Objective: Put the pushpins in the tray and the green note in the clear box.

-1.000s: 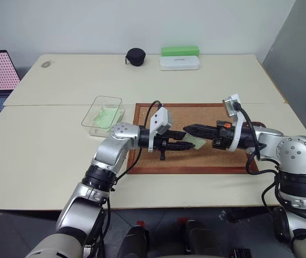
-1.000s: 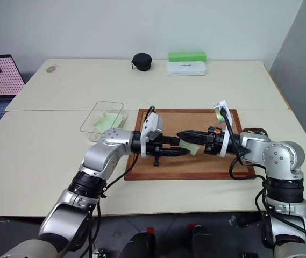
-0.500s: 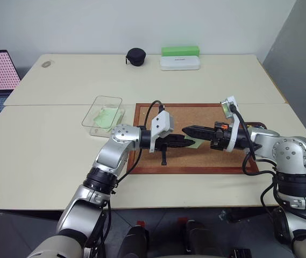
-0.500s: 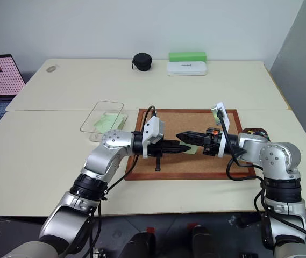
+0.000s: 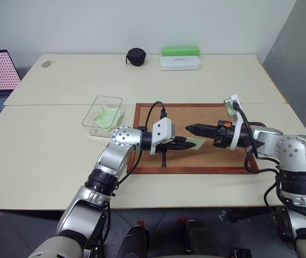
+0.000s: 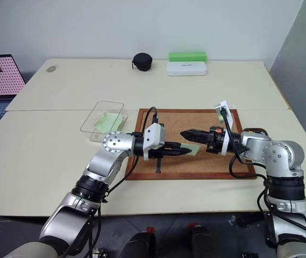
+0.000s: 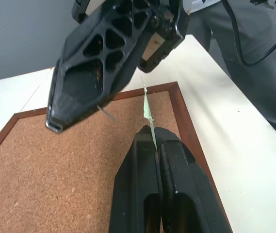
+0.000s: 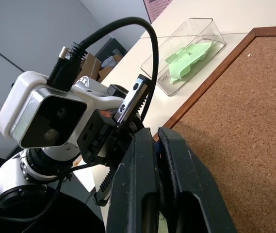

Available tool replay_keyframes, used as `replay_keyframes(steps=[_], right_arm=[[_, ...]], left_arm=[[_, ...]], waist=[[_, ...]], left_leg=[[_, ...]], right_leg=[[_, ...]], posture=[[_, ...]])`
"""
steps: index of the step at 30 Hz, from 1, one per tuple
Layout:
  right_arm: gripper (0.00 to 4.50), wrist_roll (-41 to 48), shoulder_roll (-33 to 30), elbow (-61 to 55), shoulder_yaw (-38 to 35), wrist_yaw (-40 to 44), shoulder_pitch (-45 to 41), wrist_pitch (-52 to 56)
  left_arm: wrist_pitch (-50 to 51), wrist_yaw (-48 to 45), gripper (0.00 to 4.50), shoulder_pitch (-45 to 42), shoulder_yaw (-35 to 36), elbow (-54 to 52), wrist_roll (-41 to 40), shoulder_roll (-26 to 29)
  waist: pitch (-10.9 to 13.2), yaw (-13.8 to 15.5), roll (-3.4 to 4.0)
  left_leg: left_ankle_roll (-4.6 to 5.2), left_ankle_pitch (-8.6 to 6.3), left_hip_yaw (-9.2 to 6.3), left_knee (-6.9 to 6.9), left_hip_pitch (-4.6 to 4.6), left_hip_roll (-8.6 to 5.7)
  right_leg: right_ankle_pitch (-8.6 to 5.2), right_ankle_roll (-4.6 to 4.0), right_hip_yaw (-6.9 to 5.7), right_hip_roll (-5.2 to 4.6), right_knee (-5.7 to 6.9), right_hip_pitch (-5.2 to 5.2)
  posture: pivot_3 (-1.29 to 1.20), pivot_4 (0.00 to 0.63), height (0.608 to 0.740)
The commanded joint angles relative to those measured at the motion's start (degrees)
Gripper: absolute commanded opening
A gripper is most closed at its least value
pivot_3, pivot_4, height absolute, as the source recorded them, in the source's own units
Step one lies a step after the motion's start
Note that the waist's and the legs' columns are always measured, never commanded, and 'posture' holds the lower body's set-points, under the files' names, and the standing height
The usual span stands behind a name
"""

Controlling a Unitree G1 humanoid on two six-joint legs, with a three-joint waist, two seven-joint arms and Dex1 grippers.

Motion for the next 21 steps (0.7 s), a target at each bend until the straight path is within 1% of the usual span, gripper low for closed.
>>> replay_keyframes(steps=[1, 4, 6, 9, 13, 14, 16, 18, 21], right_arm=[[0.00, -0.3, -1.0, 0.1, -1.8, 0.5, -1.8, -1.8], [0.00, -2.7, -1.4, -0.1, -3.1, -1.6, -1.2, -5.2], [0.00, -7.6, -2.3, -1.4, -2.6, -4.1, 0.0, -9.7], [0.00, -18.0, -3.0, -3.6, -0.7, -11.1, 3.6, -17.8], [0.00, -28.3, -1.3, -5.4, -0.7, -20.4, 8.6, -26.2], [0.00, -32.4, -1.5, -4.1, -0.4, -23.9, 10.0, -28.7], [0.00, -35.9, -0.5, -0.9, -1.9, -28.3, 11.9, -31.0], [0.00, -38.1, 0.0, 2.2, -2.8, -30.3, 12.4, -33.0], [0.00, -42.4, -0.9, 7.9, -2.5, -31.9, 11.6, -36.8]], left_arm=[[-1.2, -0.2, 0.00, -0.9, 0.2, -0.8, -0.2, -0.1], [0.4, 2.8, 0.00, -0.1, 0.2, -1.5, 1.4, 0.2], [3.5, 5.6, 0.00, 1.0, 0.8, -3.7, 1.3, -0.3], [12.3, 11.2, 0.00, 3.4, 1.9, -10.2, -1.2, -2.3], [20.2, 17.8, 0.00, 6.4, 1.2, -17.6, -1.3, -4.5], [22.4, 19.9, 0.00, 6.7, 0.7, -19.0, -0.9, -5.8], [25.1, 23.4, 0.00, 7.3, -0.6, -20.9, -0.3, -8.0], [26.3, 25.5, 0.00, 7.9, -1.5, -21.9, 0.3, -9.3], [27.6, 27.3, 0.00, 8.1, -2.0, -22.3, 0.3, -10.2]], waist=[[0.0, 0.0, 0.00], [0.0, 0.0, 0.00], [0.0, 0.0, 0.00], [0.0, 0.1, 0.00], [0.0, 0.1, 0.00], [0.0, 0.2, 0.00], [0.0, 0.1, 0.00], [0.0, 0.2, -0.01], [0.0, 0.1, 0.01]], left_leg=[[0.00, 0.00, 0.00, 0.00, 0.00, 0.00], [0.00, 0.00, 0.00, 0.00, 0.00, 0.00], [0.00, 0.00, 0.00, 0.00, 0.00, 0.00], [0.01, -0.01, -0.01, 0.00, -0.02, -0.01], [0.01, -0.01, -0.04, 0.01, -0.09, -0.01], [0.01, -0.01, -0.04, 0.01, -0.09, -0.02], [0.01, 0.00, 0.04, 0.06, -0.03, -0.02], [0.00, 0.00, 0.04, 0.08, -0.03, -0.04], [0.00, 0.00, 0.10, 0.08, 0.00, -0.05]], right_leg=[[0.00, 0.00, 0.00, 0.00, 0.00, 0.00], [0.01, -0.01, 0.00, 0.00, 0.00, 0.00], [0.00, 0.00, 0.00, 0.00, 0.00, 0.00], [-0.06, 0.10, 0.00, -0.04, -0.01, 0.00], [-0.06, 0.11, -0.02, -0.05, -0.01, -0.03], [-0.03, 0.05, -0.01, -0.05, -0.01, -0.03], [0.01, 0.02, 0.06, -0.04, 0.03, -0.02], [-0.04, 0.09, 0.07, -0.05, 0.01, 0.01], [0.03, -0.01, 0.12, -0.06, 0.01, 0.02]], posture=[[0.00, 0.150, 0.740], [0.00, 0.150, 0.740], [0.00, 0.150, 0.740], [0.00, 0.150, 0.740], [0.00, 0.150, 0.740], [0.00, 0.150, 0.740], [0.00, 0.150, 0.740], [0.00, 0.150, 0.740], [0.00, 0.150, 0.740]])
